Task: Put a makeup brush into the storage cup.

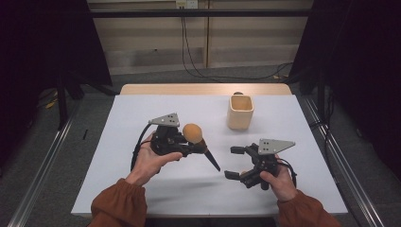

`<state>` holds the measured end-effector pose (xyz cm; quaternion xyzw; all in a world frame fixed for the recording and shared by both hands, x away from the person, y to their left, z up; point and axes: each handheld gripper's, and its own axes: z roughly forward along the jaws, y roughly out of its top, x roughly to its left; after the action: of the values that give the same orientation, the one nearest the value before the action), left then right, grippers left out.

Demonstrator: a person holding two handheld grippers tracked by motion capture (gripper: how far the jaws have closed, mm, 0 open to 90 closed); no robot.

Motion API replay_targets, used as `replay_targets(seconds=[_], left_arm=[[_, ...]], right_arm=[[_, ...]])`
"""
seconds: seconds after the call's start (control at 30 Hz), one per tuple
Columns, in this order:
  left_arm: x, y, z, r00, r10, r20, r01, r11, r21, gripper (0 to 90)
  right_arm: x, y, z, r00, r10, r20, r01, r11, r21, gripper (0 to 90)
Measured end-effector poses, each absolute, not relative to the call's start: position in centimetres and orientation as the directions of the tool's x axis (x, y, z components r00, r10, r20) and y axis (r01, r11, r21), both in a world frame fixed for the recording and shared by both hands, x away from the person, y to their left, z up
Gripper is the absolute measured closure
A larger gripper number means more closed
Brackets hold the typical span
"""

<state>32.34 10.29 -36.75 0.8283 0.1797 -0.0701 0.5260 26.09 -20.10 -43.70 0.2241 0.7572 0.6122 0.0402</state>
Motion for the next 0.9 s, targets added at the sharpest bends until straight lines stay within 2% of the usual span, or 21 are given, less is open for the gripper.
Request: replay_targets(seconds=[0.77,0.83,0.9], left_arm=[[32.1,8.4,-36.7,0.924,0.24,-0.298,0.381,-0.487,0.786,66.2],[32.0,8.4,-36.9,0.925,0.238,-0.296,0.378,-0.489,0.786,66.2],[31.9,8.2,-37.1,0.924,0.238,-0.3,0.381,-0.492,0.783,66.2]], right_arm=[[26.9,-16.5,-43.4,-0.916,0.35,0.195,0.284,0.225,0.932,5.8],[27.0,-16.1,-43.4,-0.917,0.352,0.187,0.282,0.243,0.928,11.7],[27.0,-15.8,-43.5,-0.918,0.352,0.184,0.282,0.25,0.926,23.9]])
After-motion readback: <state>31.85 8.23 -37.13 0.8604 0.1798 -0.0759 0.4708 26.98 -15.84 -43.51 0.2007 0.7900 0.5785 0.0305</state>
